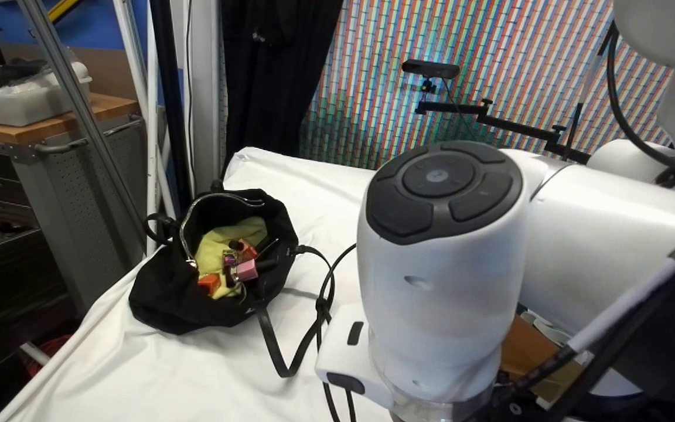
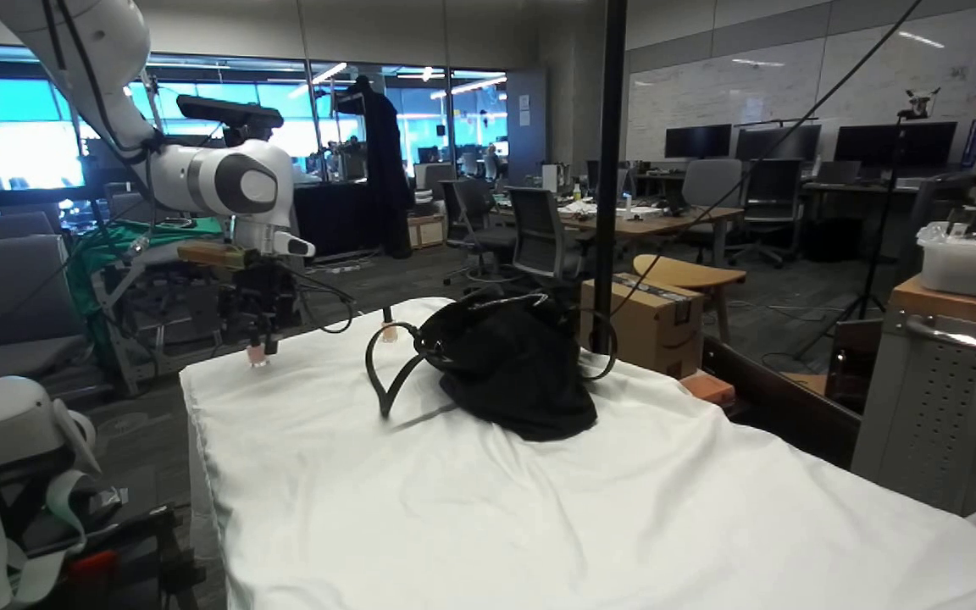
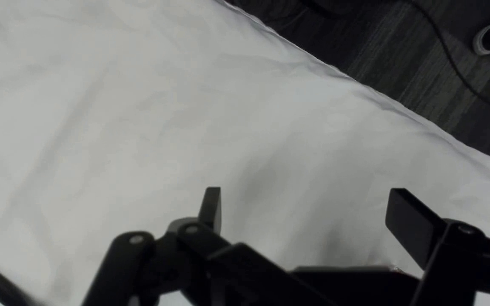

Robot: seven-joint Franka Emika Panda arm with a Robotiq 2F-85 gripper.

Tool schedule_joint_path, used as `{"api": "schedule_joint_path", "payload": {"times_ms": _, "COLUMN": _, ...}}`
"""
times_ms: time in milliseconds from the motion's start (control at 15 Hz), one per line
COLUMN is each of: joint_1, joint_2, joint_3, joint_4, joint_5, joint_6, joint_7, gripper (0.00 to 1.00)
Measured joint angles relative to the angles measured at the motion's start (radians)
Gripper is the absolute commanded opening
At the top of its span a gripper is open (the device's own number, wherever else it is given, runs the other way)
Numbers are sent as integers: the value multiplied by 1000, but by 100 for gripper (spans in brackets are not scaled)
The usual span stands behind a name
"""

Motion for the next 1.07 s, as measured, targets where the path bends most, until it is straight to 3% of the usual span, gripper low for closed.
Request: {"api": "schedule_joint_path", "payload": {"times_ms": 1067, "joint_1": 49, "joint_2": 114, "joint_3": 47, "joint_4": 89, "joint_5": 63, "joint_6": 74, "joint_7": -71, "gripper": 100}}
